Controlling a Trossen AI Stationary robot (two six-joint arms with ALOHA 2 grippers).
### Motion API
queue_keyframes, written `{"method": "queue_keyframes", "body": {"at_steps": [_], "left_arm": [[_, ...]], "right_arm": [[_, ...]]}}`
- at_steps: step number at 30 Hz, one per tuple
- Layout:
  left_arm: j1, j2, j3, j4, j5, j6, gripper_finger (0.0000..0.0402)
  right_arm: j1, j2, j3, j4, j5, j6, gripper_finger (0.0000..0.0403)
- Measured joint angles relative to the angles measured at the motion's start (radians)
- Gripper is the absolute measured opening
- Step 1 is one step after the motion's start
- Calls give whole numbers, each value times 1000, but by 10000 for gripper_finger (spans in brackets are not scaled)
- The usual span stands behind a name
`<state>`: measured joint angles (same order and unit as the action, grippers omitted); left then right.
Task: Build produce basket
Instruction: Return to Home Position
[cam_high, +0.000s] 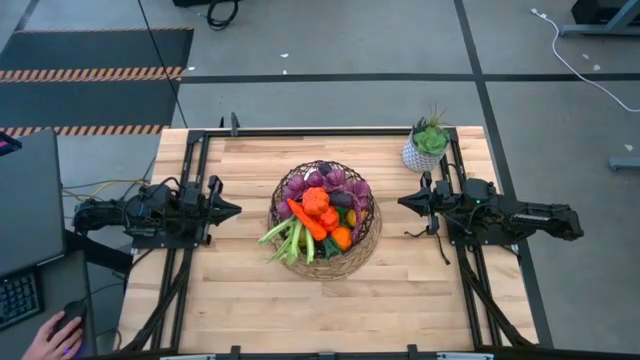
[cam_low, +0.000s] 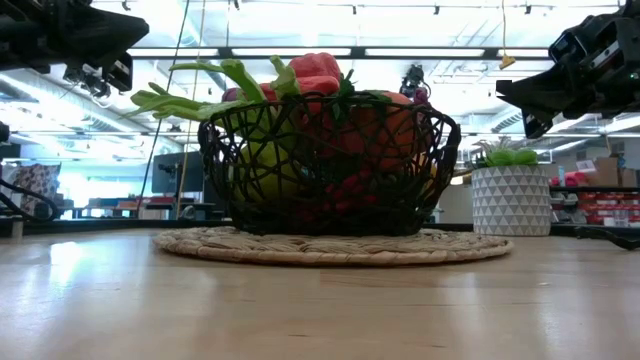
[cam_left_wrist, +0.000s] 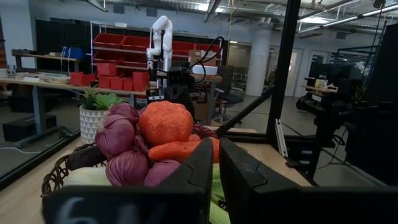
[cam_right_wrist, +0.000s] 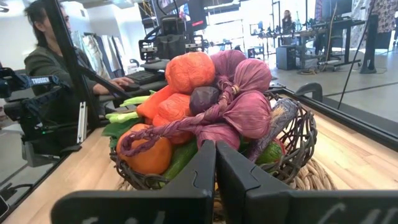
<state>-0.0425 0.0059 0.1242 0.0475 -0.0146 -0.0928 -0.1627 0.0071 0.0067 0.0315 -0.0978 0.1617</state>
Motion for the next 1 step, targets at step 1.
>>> {"method": "queue_keyframes", "body": {"at_steps": [1], "left_arm": [[0, 0, 0, 0, 0, 0, 32]], "right_arm": [[0, 0, 0, 0, 0, 0, 16]]}}
